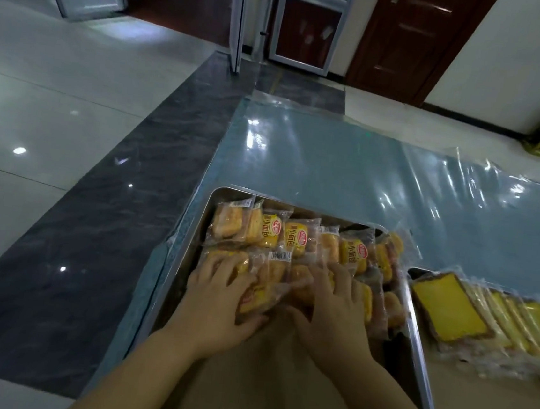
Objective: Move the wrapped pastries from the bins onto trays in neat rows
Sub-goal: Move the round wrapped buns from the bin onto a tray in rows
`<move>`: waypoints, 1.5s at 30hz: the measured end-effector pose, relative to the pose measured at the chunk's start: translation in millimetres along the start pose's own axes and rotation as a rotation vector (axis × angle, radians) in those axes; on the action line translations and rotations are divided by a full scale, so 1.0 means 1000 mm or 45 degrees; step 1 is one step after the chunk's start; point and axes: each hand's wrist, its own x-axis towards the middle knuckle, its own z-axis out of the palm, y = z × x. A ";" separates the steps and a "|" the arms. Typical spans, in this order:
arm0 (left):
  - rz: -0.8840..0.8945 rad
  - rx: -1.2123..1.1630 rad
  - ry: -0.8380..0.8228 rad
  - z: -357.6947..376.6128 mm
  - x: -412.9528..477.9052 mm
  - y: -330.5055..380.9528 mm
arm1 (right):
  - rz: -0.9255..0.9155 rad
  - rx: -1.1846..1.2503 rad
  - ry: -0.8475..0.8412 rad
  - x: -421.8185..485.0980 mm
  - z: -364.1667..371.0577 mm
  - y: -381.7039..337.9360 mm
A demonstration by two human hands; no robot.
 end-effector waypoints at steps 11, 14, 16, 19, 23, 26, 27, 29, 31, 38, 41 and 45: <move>0.219 0.326 0.020 0.000 0.003 -0.022 | -0.155 -0.140 -0.016 0.012 -0.003 0.020; 0.141 0.281 0.100 -0.002 0.014 -0.020 | -0.147 -0.191 -0.018 0.017 -0.001 0.016; 0.105 0.265 0.105 -0.002 0.016 -0.018 | -0.134 -0.167 -0.021 0.019 0.000 0.015; 0.155 0.249 0.089 -0.003 0.012 -0.019 | -0.139 -0.152 -0.030 0.017 -0.001 0.016; 0.198 0.204 -0.094 -0.003 -0.002 -0.025 | -0.164 -0.192 -0.025 0.011 -0.001 0.018; 0.171 0.160 -0.160 -0.004 -0.005 -0.031 | -0.175 -0.214 0.015 0.010 -0.001 0.017; 0.181 0.168 -0.174 -0.005 -0.004 -0.030 | -0.173 -0.230 0.015 0.011 -0.001 0.017; 0.239 0.210 -0.138 -0.008 0.000 -0.028 | -0.162 -0.248 0.006 0.015 0.000 0.015; 0.247 0.256 -0.095 -0.010 0.006 -0.023 | -0.144 -0.249 0.004 0.020 0.000 0.013; 0.047 0.271 -0.099 -0.005 0.020 -0.004 | -0.118 -0.279 -0.089 0.029 -0.008 0.009; -0.007 0.287 -0.147 -0.010 0.015 0.004 | -0.143 -0.266 -0.096 0.021 -0.015 0.010; -0.014 0.279 -0.121 -0.024 -0.002 0.015 | -0.174 -0.193 -0.014 0.000 -0.033 0.015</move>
